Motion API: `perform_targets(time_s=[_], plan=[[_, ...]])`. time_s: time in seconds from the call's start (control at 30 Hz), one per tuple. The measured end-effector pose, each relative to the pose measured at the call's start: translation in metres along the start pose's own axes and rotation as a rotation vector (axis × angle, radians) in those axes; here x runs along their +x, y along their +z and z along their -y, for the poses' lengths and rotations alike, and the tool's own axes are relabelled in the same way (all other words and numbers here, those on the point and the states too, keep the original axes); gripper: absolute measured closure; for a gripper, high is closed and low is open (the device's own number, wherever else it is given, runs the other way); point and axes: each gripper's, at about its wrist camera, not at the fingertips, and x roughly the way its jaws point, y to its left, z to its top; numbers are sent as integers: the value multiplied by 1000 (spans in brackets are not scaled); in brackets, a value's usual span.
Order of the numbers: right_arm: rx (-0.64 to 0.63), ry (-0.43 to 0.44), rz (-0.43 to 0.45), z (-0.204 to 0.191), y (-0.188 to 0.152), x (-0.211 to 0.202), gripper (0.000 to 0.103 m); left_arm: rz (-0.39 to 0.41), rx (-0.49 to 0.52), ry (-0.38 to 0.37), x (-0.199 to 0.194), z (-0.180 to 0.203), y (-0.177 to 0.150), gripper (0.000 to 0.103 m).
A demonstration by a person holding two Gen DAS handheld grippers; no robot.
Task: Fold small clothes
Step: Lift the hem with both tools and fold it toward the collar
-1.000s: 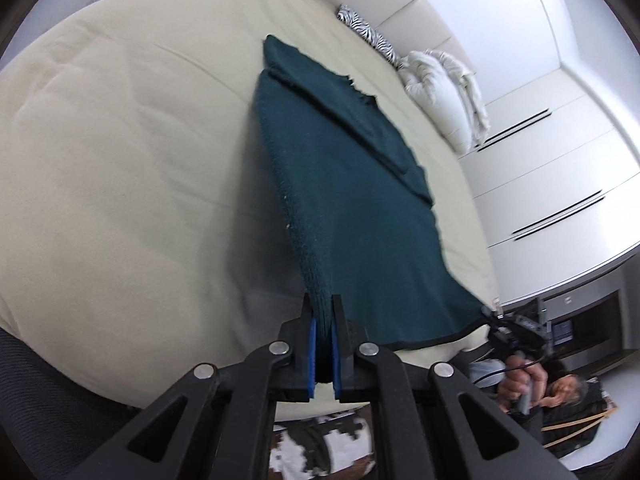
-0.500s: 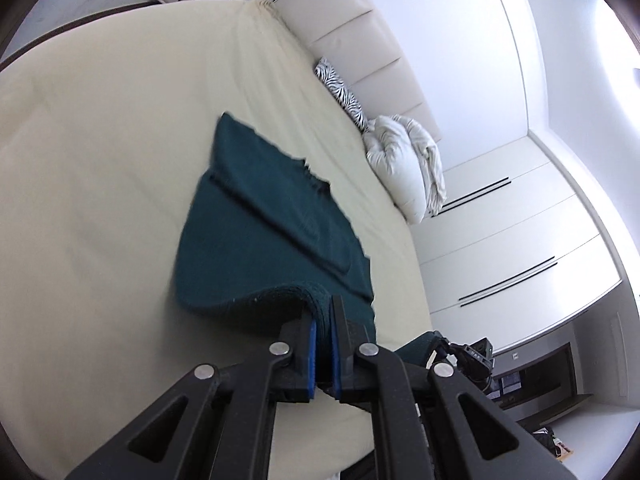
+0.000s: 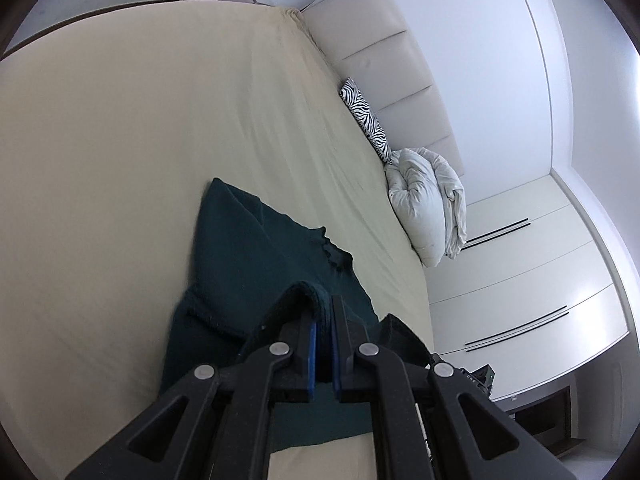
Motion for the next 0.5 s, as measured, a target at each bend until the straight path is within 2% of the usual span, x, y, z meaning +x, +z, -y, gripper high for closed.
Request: perform_targets(time_s=[0.2,0.5], plan=[[17,-70,-9,11,29,51,97,8,-26,50,47,-11,38,97],[112,-159,-40,54,45,120,93,-29,-34,169,108,-40,63,94]])
